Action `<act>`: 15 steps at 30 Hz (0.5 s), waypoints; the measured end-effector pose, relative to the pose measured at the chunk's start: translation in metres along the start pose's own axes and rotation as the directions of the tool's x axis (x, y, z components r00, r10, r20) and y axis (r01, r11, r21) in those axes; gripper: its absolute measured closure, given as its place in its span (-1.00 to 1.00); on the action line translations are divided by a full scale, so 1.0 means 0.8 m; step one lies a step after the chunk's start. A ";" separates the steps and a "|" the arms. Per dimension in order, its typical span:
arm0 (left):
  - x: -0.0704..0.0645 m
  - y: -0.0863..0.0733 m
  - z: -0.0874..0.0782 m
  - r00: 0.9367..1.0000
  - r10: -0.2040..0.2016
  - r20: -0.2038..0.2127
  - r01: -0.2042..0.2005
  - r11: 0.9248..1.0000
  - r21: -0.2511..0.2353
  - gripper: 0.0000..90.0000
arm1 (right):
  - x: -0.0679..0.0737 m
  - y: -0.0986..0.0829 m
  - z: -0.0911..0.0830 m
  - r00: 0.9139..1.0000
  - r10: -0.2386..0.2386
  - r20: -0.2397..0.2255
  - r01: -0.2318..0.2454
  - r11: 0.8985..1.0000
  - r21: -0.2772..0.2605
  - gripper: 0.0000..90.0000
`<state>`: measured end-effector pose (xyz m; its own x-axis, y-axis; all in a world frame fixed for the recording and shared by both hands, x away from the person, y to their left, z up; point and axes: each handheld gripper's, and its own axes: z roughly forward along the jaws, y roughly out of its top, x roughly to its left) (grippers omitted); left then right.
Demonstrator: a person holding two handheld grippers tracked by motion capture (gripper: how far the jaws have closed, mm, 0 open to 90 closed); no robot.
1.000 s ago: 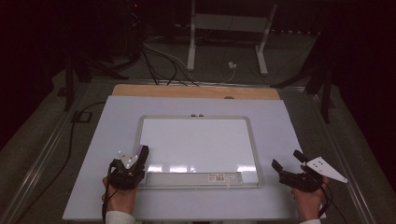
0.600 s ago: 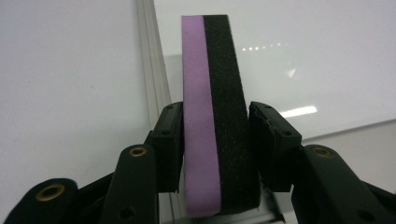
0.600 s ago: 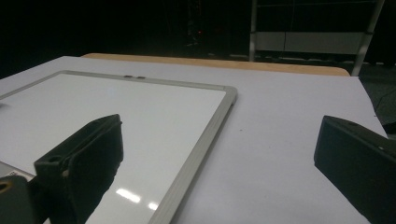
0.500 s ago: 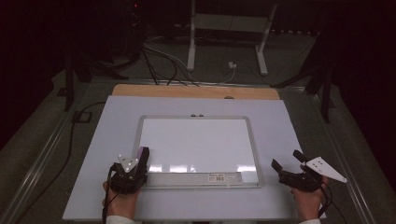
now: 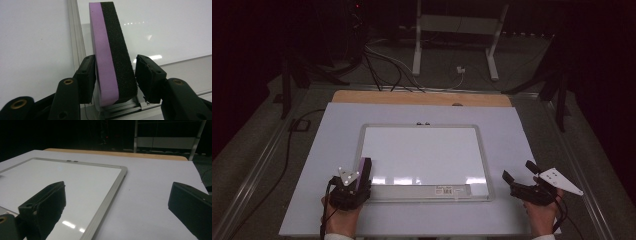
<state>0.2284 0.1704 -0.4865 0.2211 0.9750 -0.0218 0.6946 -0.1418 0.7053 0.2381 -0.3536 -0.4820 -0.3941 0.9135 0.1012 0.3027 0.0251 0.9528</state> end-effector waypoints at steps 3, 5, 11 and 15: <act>0.000 0.006 -0.001 1.000 0.023 -0.007 -0.023 0.999 -0.038 -0.18 | 0.000 0.000 0.000 1.000 0.000 0.000 0.000 1.000 -0.001 -0.96; 0.000 0.012 -0.002 0.999 0.036 -0.011 -0.037 0.997 -0.067 -0.29 | 0.000 0.000 0.000 1.000 0.000 0.000 0.000 1.000 0.000 -0.96; 0.007 0.033 -0.008 0.996 0.076 0.048 -0.068 0.984 -0.163 -0.62 | 0.000 0.000 0.000 1.000 0.001 0.000 -0.001 1.000 -0.001 -0.96; 0.017 0.048 -0.016 0.990 0.113 0.085 -0.090 0.967 -0.236 -0.76 | 0.000 0.000 0.000 1.000 0.000 -0.001 0.000 1.000 -0.001 -0.96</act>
<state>0.2495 0.1804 -0.4505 0.3555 0.9347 -0.0023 0.4903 -0.1843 0.8518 0.2383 -0.3538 -0.4821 -0.3947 0.9132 0.1016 0.3018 0.0244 0.9531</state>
